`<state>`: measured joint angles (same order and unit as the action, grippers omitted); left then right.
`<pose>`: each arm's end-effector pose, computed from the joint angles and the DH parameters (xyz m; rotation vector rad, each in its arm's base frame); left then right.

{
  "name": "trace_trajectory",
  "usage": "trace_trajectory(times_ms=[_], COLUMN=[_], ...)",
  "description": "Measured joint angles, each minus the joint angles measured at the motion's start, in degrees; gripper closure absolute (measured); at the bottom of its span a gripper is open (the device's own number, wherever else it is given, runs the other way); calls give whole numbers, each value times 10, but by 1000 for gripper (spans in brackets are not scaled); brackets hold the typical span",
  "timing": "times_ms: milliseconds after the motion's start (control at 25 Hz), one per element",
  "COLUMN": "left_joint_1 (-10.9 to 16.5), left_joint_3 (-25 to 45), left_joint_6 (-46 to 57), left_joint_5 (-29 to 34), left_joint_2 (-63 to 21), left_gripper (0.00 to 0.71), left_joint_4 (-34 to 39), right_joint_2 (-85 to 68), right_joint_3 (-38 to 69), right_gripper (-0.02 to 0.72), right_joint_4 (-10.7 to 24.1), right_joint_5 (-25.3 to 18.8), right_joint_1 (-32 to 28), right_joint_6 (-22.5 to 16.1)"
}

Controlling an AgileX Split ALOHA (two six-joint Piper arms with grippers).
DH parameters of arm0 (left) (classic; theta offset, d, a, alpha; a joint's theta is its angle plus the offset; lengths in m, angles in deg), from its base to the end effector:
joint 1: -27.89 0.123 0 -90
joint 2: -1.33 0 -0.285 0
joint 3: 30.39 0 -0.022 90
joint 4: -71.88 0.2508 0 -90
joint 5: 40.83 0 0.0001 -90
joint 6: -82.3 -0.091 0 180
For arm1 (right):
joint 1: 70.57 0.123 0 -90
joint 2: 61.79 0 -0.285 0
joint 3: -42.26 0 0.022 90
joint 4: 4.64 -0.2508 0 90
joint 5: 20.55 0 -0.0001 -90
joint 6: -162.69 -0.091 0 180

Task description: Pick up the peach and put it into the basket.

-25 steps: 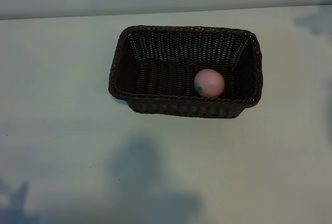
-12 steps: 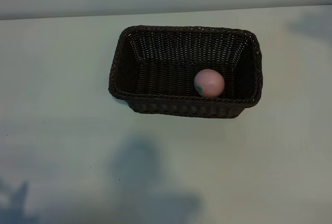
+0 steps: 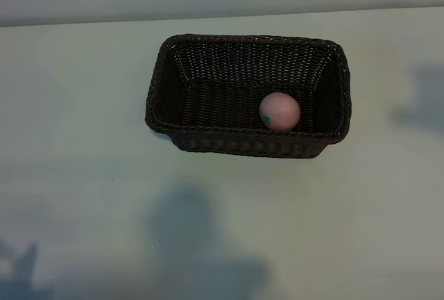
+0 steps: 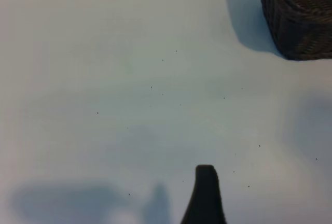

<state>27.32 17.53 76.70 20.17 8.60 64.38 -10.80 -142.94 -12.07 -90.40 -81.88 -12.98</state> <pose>-0.0082 -0.0103 0.2806 0.1167 2.0191 -0.1005 0.0674 -0.0022 0.4962 0.0904 2.0101 -0.0227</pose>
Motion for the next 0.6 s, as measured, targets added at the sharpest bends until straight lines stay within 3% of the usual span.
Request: trace_trajectory(times_ms=[440, 600], left_joint_1=[0, 0], left_joint_3=[0, 0], left_joint_6=[0, 0], left_joint_5=[0, 0], left_joint_2=[0, 0], left_gripper=[117, 117], left_joint_4=[0, 0], right_joint_2=[-234, -290], right_joint_3=[209, 265], right_gripper=[163, 163], right_joint_4=[2, 2], right_joint_5=[60, 62], right_joint_1=[0, 24], right_joint_6=[8, 9])
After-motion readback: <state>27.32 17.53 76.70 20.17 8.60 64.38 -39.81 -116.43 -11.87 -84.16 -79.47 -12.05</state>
